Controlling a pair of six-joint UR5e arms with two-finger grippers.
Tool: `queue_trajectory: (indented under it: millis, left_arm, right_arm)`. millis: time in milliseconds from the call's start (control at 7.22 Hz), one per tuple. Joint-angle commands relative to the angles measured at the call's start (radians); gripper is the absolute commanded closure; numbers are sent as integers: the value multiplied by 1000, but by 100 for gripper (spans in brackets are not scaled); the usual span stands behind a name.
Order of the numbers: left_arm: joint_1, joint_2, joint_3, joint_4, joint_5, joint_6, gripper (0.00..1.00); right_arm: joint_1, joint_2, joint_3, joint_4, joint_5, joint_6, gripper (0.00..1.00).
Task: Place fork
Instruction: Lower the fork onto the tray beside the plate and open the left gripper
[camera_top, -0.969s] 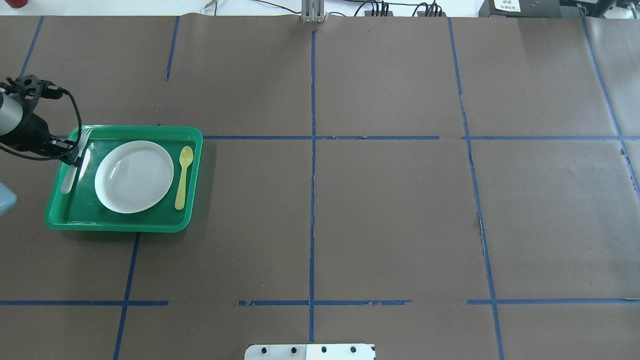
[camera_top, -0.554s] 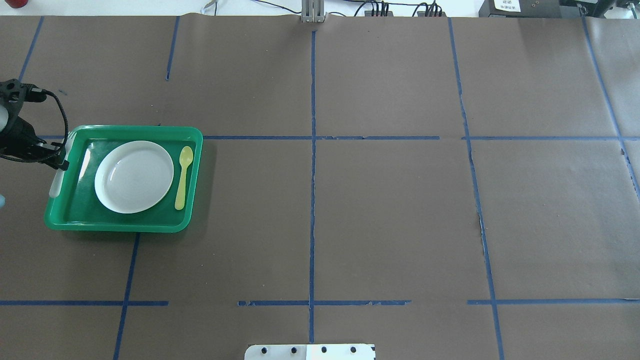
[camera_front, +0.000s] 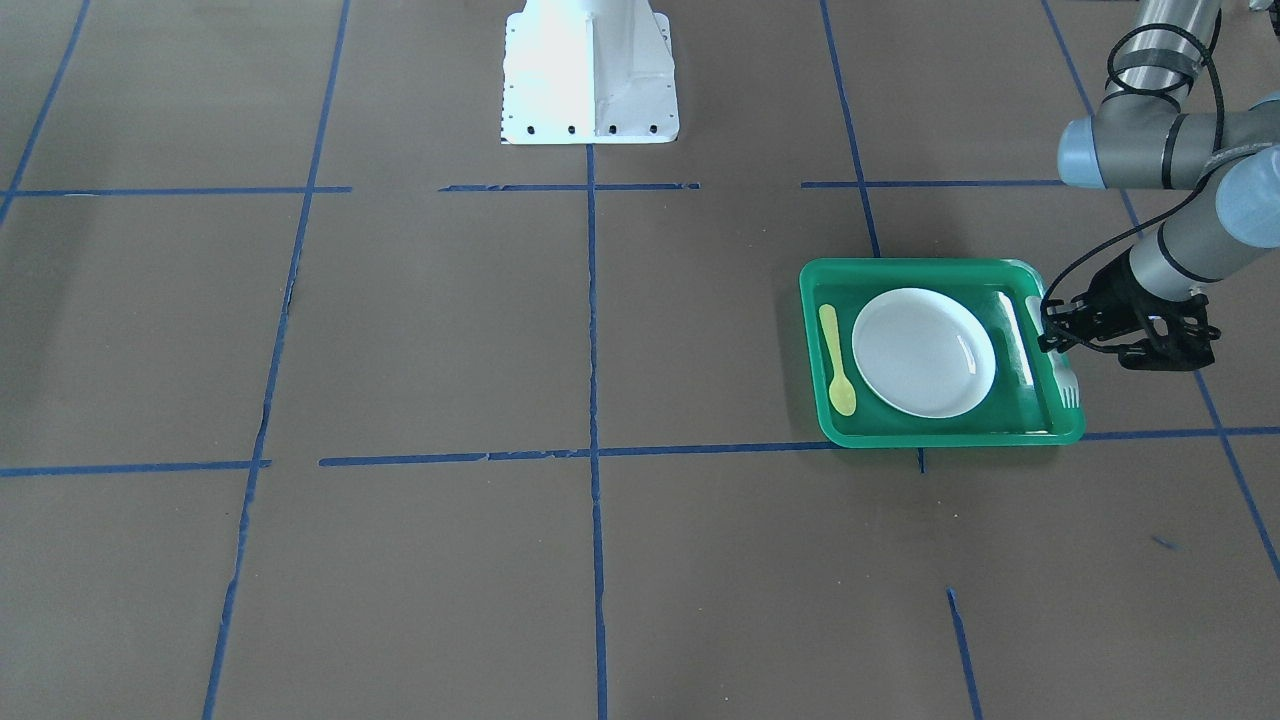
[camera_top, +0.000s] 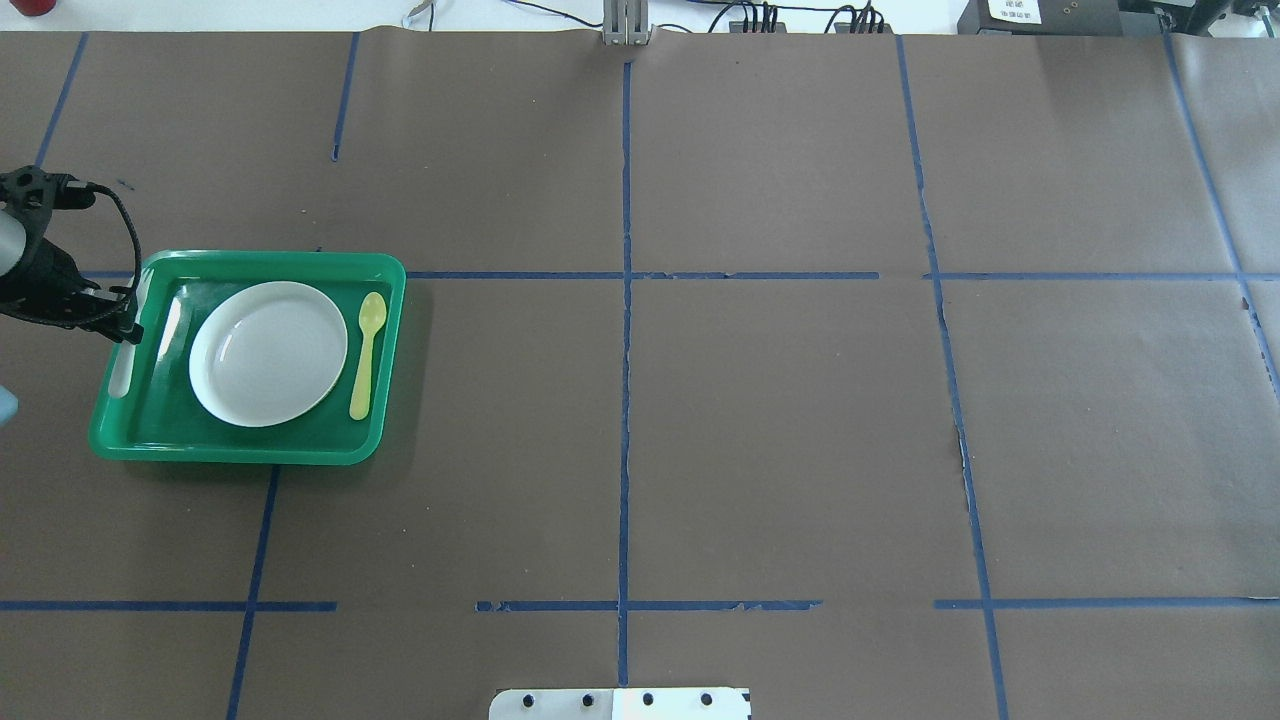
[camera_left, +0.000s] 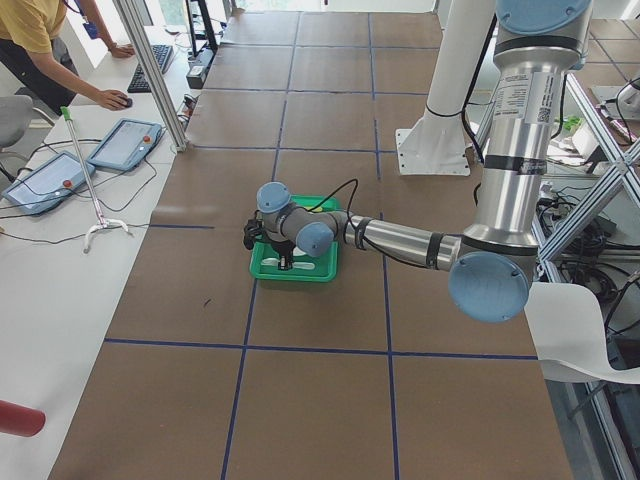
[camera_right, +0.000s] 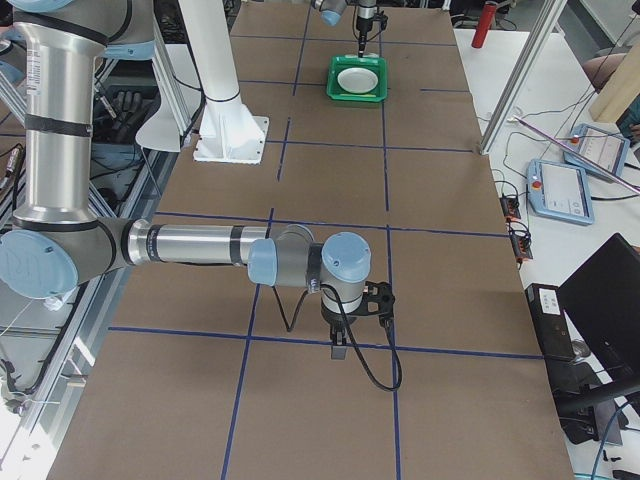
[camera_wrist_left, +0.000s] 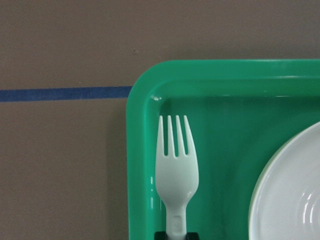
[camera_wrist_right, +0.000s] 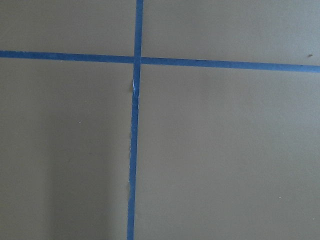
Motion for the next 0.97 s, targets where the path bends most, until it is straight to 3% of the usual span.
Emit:
queue_trajectory:
  millis: [0, 554, 692, 831]
  left_arm:
    - [4, -2, 4, -14, 0, -15, 100]
    - [38, -13, 10, -14, 0, -16, 100]
    - [44, -13, 14, -14, 0, -15, 59]
    - [47, -13, 10, -14, 3, -15, 4]
  right_arm:
    - [0, 0, 0, 0, 0, -1, 0]
    - [0, 0, 0, 0, 0, -1, 0]
    - [0, 0, 0, 0, 0, -1, 0]
    - [0, 0, 0, 0, 0, -1, 0]
